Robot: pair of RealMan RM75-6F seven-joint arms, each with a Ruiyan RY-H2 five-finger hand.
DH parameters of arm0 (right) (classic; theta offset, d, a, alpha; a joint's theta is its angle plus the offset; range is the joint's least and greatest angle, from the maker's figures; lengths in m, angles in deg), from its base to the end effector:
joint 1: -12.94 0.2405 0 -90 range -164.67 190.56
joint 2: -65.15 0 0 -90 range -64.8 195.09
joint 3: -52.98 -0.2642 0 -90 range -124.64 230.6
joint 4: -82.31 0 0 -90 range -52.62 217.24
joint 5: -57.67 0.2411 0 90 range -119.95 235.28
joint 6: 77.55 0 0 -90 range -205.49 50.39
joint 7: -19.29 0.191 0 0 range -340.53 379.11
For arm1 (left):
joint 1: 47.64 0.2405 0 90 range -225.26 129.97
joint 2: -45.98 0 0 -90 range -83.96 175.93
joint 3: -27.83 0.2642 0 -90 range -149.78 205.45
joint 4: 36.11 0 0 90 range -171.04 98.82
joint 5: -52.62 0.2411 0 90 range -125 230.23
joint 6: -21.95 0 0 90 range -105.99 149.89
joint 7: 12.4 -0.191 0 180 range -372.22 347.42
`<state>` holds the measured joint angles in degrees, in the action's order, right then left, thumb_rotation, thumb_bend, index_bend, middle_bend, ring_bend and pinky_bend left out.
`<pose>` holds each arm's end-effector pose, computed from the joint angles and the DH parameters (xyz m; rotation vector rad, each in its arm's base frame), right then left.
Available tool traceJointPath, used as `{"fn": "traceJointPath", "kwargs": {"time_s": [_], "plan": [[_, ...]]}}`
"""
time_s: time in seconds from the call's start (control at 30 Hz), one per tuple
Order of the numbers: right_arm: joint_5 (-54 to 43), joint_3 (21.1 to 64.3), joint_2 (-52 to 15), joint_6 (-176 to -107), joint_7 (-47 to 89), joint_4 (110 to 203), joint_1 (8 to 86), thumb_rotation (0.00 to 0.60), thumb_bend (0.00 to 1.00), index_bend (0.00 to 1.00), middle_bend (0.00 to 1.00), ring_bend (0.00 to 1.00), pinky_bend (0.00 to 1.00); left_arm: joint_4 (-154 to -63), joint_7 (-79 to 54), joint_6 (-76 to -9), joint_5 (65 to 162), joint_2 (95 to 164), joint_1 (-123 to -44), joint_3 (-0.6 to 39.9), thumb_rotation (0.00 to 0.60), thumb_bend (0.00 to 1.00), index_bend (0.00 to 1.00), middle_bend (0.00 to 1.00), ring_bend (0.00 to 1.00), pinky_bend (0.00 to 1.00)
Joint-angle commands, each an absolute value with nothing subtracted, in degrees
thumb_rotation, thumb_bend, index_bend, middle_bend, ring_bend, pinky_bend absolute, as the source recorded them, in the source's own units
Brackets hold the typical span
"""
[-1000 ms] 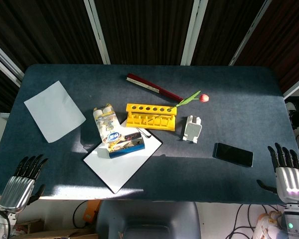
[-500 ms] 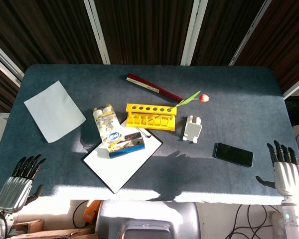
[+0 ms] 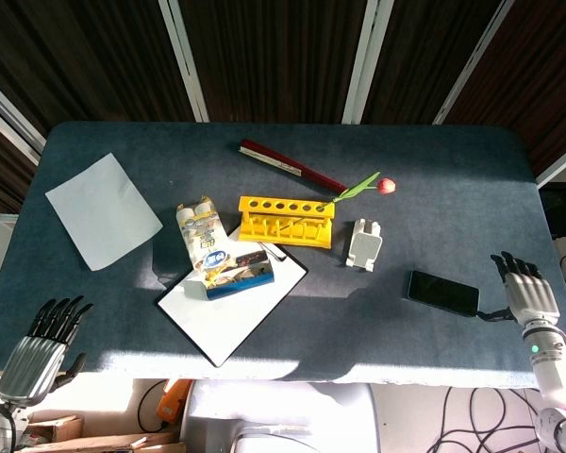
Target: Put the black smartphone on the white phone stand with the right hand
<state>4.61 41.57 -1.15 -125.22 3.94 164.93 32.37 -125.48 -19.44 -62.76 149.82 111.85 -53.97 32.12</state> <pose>-0.4053 -0.3349 0.1007 1.3822 -1.1839 0.3972 -0.3127 0.2045 0.0914 -1.6852 -0.7762 -0.8371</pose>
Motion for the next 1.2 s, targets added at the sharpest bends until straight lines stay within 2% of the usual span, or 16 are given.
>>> {"fn": "traceJointPath", "kwargs": {"time_s": [0.03,0.37,0.6,1.2], "plan": [[8.31,41.47,-0.71,-120.42,2.27,162.70,36.17,0.600,0.23,0.17,0.11,0.00,0.03,-125.52,-19.51,-62.73,149.82,111.87,-53.98,32.13,0.600,0.37,0.00,0.00,0.00,0.00],[10.56,43.92,-2.94,-118.66,1.29,161.12,39.73,0.600,0.23,0.32,0.20,0.00,0.05,-125.49,-20.01,-62.63,149.93,112.01,-53.91,32.28,0.600,0.37,0.00,0.00,0.00,0.00],[11.22,44.85,-5.54,-116.16,3.33,158.56,41.71,0.600,0.25,0.38,0.22,0.04,0.10,-125.59,-20.12,-62.70,150.03,111.96,-53.90,32.30,0.600,0.37,0.00,0.00,0.00,0.00],[11.71,46.99,-8.11,-116.52,3.77,157.34,44.17,0.600,0.26,0.41,0.24,0.06,0.13,-125.54,-19.56,-63.48,150.48,111.61,-53.58,32.44,0.600,0.37,0.00,0.00,0.00,0.00]]}}
